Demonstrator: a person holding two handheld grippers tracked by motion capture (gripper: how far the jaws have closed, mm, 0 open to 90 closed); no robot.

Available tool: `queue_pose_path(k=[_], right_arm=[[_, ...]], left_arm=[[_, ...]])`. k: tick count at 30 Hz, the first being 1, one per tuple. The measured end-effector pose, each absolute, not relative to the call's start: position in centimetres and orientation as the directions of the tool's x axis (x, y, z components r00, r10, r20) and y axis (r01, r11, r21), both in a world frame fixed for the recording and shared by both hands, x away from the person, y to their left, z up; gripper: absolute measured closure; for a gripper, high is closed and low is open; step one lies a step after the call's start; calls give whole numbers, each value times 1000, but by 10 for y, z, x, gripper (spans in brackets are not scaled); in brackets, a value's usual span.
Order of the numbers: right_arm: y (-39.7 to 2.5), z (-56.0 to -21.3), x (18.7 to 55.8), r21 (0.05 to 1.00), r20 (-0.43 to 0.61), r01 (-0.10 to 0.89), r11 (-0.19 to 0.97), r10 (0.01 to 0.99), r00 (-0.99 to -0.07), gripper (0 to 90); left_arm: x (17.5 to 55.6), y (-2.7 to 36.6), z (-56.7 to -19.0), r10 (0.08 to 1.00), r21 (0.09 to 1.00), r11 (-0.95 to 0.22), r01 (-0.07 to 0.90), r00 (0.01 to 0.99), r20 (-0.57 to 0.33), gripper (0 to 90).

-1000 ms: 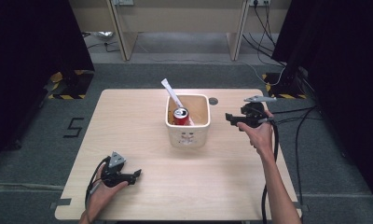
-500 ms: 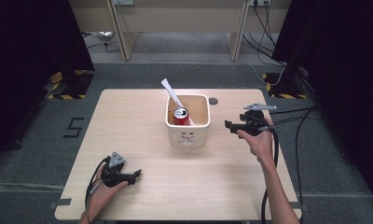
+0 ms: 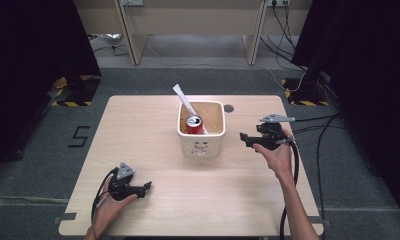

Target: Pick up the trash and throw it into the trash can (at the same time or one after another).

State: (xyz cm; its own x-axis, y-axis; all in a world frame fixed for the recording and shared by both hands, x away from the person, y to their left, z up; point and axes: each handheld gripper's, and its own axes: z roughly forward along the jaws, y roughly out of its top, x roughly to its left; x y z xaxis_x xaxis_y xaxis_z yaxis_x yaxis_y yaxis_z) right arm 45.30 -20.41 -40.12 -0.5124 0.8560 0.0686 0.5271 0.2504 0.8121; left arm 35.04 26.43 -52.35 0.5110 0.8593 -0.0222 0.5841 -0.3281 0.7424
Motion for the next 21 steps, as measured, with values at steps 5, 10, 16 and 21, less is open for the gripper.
queue_pose_path(k=[5, 10, 16, 21], right_arm=[[-203, -406, 447, 808, 70, 531, 255, 853, -517, 240], [-207, -412, 441, 808, 76, 532, 254, 850, -521, 239], [-209, -419, 433, 808, 86, 534, 248, 847, -524, 236], [-210, -427, 424, 807, 84, 534, 252, 846, -526, 230]], left_arm=[[350, 264, -524, 859, 742, -328, 584, 511, -22, 141], [350, 264, -524, 859, 742, -328, 584, 511, -22, 141], [350, 264, -524, 859, 742, -328, 584, 511, -22, 141], [350, 264, -524, 859, 742, -328, 584, 511, -22, 141]])
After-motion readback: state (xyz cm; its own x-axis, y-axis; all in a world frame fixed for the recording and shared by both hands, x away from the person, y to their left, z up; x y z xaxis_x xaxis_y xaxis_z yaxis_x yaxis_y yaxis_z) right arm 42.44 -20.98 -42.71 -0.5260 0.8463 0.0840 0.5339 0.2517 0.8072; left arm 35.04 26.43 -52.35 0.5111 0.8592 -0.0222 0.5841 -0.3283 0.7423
